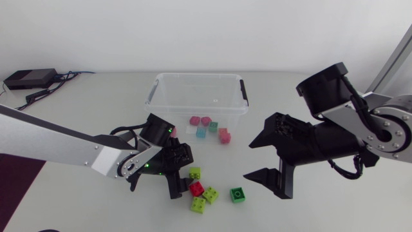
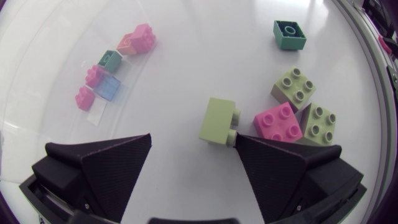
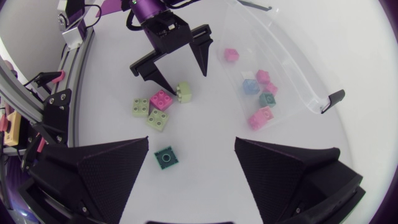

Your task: Pick up the duplo bricks and place them in the container

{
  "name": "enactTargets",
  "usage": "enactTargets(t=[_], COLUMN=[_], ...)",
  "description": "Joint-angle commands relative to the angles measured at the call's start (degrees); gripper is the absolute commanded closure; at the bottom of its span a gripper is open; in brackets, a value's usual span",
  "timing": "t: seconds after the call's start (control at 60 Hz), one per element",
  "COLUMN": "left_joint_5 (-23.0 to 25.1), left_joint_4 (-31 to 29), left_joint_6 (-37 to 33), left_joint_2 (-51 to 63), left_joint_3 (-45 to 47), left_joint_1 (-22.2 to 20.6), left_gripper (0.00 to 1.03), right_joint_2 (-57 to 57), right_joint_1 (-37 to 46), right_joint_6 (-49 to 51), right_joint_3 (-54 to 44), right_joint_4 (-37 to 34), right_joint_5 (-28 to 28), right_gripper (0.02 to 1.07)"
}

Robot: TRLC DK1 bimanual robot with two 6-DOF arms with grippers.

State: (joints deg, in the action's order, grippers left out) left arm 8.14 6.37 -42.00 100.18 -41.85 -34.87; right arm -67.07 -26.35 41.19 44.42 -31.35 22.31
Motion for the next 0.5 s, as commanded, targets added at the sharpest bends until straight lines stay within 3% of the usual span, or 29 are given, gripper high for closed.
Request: enactTargets(t=[0.0,0.317,0.4,0.483], left_joint_5=[-1.46,5.83,7.85,9.0], left_joint_4=[-0.39,1.1,-0.83,-2.59], left_joint_6=[0.43,-2.74,-3.62,-4.58], left_joint_2=[1.77,0.54,1.16,2.91], left_joint_3=[0.45,0.27,-1.49,-3.42], left_joint_1=[-0.72,-0.55,-0.37,-0.02], left_gripper=[0.09,0.09,0.15,0.29], right_joint_2=[-1.14,-2.37,-3.24,-5.0], right_joint_1=[-1.34,-2.92,-3.36,-4.33], right_joint_6=[1.61,2.4,2.58,3.28], right_joint_3=[-1.71,-4.87,-5.84,-6.63], right_joint_4=[-0.81,-0.64,-0.11,1.03], right_joint_5=[-0.16,-0.95,-1.04,-1.47], right_gripper=[0.07,0.07,0.07,0.07])
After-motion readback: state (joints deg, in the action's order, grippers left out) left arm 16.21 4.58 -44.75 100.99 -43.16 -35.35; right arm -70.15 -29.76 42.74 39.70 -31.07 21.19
